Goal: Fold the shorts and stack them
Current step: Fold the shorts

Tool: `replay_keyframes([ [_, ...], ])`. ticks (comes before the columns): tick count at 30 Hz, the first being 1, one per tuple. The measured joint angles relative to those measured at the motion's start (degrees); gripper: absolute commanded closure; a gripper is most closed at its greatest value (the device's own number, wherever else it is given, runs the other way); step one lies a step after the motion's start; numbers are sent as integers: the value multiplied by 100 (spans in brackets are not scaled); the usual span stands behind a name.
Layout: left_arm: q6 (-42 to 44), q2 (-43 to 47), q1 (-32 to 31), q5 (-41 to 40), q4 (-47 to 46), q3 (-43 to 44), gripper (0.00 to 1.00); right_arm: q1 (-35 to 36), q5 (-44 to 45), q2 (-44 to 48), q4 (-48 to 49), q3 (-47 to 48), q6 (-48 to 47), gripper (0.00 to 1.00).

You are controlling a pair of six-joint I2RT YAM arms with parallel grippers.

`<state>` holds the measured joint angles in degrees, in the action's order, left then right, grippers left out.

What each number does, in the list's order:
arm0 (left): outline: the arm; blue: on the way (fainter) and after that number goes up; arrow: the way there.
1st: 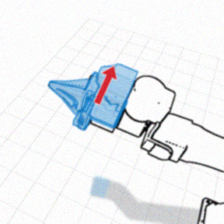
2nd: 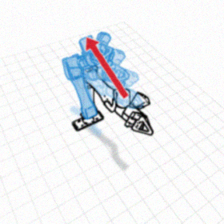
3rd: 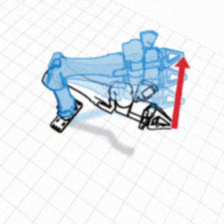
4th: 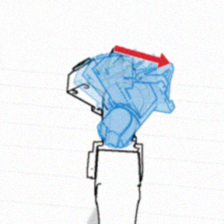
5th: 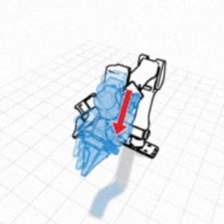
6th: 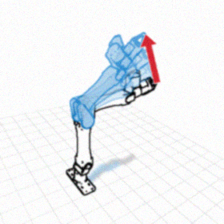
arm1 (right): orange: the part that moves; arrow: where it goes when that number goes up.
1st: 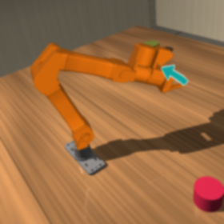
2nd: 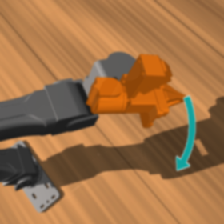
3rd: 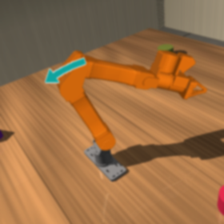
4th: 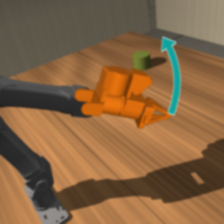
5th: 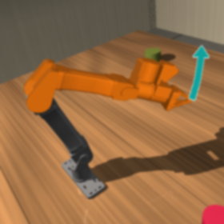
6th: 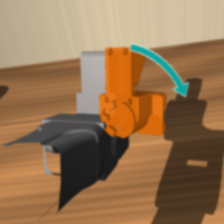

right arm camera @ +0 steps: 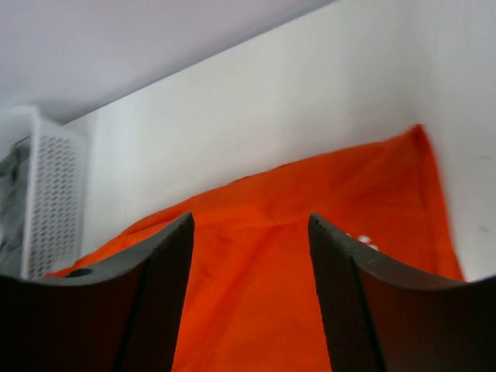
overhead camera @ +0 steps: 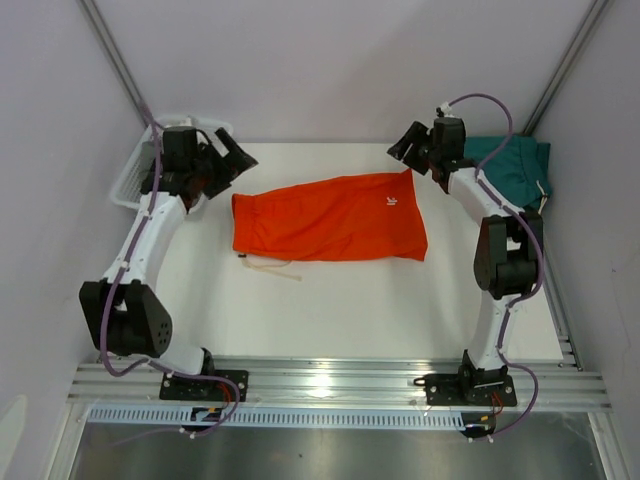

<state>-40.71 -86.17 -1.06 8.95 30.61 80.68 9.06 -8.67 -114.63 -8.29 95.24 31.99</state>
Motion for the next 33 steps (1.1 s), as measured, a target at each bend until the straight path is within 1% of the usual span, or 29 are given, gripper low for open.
replay_keyframes([
  [1,98,13,-101,188,-162,-20,1,0,-295,-15,234,-94,90,40],
  [2,177,-37,-192,402,-374,-31,1,7,-516,-35,411,-160,201,46],
  [5,221,-389,-361,1213,-1209,-197,1,57,-1290,-326,1209,-256,625,50],
  [7,216,-629,-415,1532,-1596,-389,1,142,-1611,-597,1648,-258,890,52],
  [10,212,-1080,-535,1821,-1943,-516,1,356,-1915,-1049,2155,-258,1202,56],
  [11,190,-1220,-584,1908,-2050,-518,1,442,-1982,-1200,2282,-254,1294,60],
  [12,173,-1340,-623,1993,-2177,-522,1,529,-2044,-1349,2400,-249,1366,61],
  [15,131,-1655,-678,2192,-2555,-531,1,726,-2188,-1775,2625,-151,1622,63],
  [16,107,-1764,-678,2249,-2699,-531,1,782,-2232,-1921,2686,-101,1698,66],
  [19,-31,-2028,-610,2277,-3193,-614,1,835,-2251,-2247,2800,17,1895,70],
  [23,-341,-2190,-372,2253,-3915,-973,1,656,-2116,-2553,2916,107,2282,73],
  [29,-898,-2271,9,1862,-4843,-1482,1,254,-1816,-2719,2806,118,2579,73],
  [33,-1189,-2439,81,1644,-5270,-1635,2,225,-1674,-2719,2702,179,2588,73],
])
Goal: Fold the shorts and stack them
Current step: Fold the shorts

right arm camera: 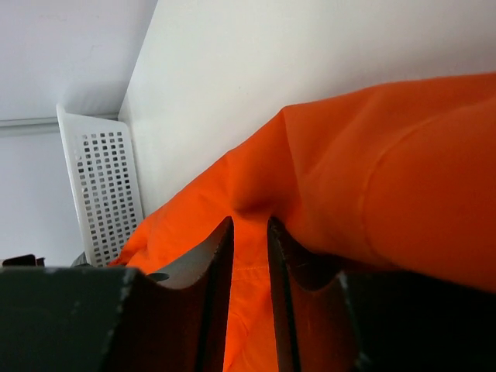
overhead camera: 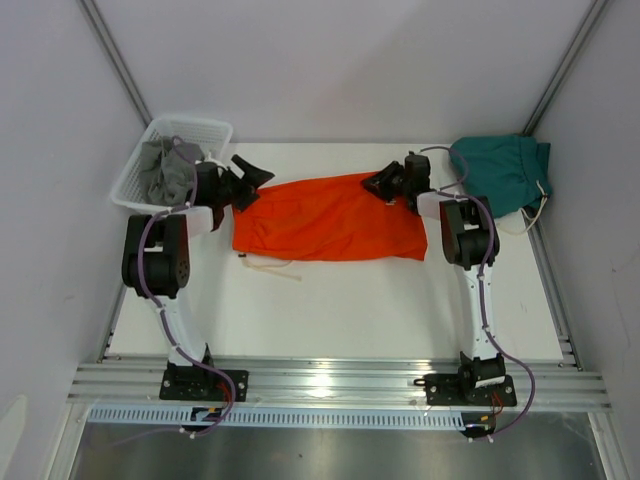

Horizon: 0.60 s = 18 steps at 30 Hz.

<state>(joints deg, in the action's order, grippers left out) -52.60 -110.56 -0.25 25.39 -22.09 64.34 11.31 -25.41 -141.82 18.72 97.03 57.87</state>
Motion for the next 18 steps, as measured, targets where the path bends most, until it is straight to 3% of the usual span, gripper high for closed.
replay_keyframes([
  [7,-181,-570,-42,-319,46,372,2,125,118,37,-140,39,-144,71],
  [12,-186,-651,-201,-1029,1110,1069,2,245,278,245,-332,-118,-398,69],
  [18,-177,-708,-286,-1410,1665,1467,1,389,490,612,-616,-400,-691,67],
])
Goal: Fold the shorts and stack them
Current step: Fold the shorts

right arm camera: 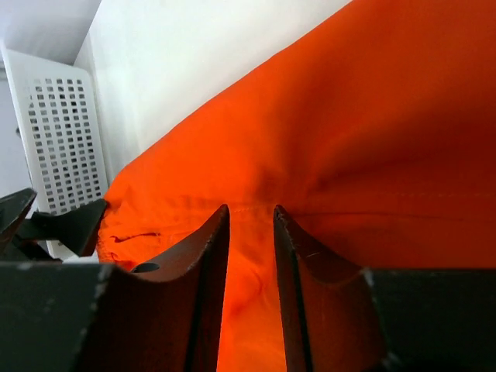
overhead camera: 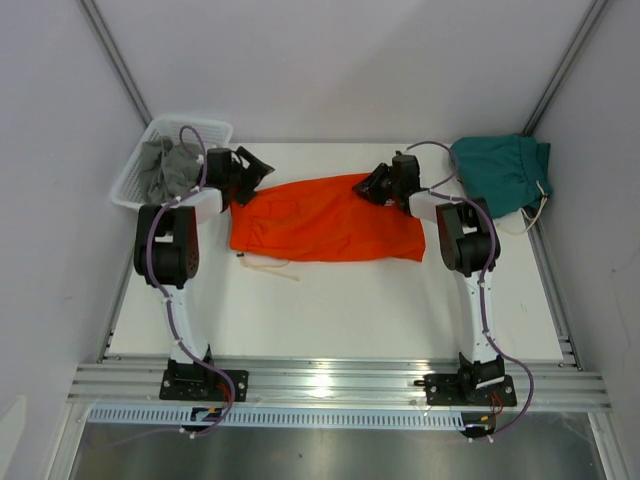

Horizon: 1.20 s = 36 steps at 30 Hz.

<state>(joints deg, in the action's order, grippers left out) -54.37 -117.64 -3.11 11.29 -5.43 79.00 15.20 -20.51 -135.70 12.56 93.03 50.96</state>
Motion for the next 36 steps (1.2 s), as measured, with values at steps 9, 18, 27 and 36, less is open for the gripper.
replay_keyframes([
  [9,402,107,-26,310,258,90,1,39,114,313,-509,0,-396,60],
  [18,1165,1272,-63,619,1786,1187,1,216,302,1412,-1106,52,-1217,51],
  [27,1773,2597,-63,114,2953,136,1,1338,310,1696,-627,-87,-1239,55],
  [36,2393,2468,-63,-433,3989,-238,1,2061,140,503,-400,538,-933,59],
])
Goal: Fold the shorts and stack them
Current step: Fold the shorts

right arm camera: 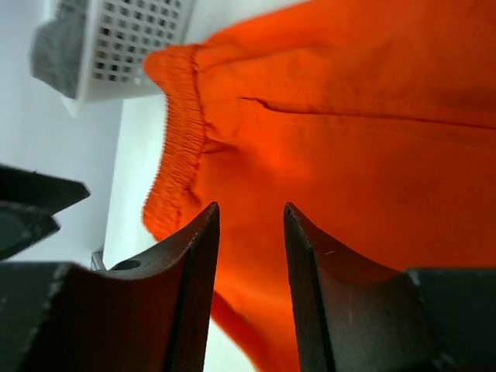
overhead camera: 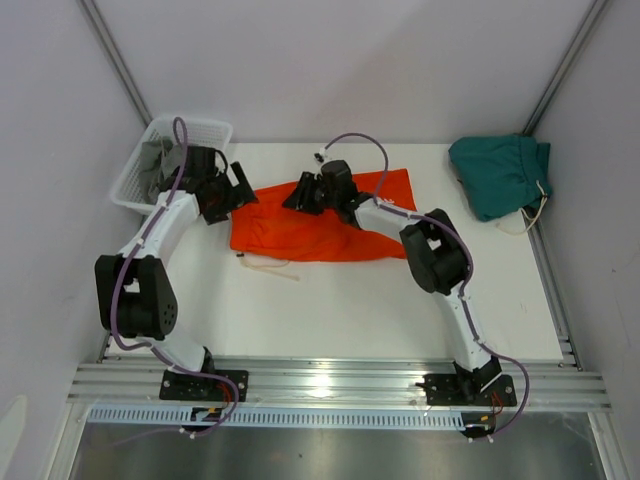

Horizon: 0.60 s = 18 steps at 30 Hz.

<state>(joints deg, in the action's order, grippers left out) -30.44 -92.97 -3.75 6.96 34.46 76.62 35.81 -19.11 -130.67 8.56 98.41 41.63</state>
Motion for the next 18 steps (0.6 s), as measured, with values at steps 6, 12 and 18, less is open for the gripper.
replay_keyframes([
  [6,55,111,42,-254,107,-448,1,177,-42,-772,-199,568,144,60],
  [12,55,111,407,-205,55,-634,1,210,160,-1088,-658,894,205,61],
  [18,103,-120,680,-175,59,-632,1,164,105,-1102,-656,896,251,60],
])
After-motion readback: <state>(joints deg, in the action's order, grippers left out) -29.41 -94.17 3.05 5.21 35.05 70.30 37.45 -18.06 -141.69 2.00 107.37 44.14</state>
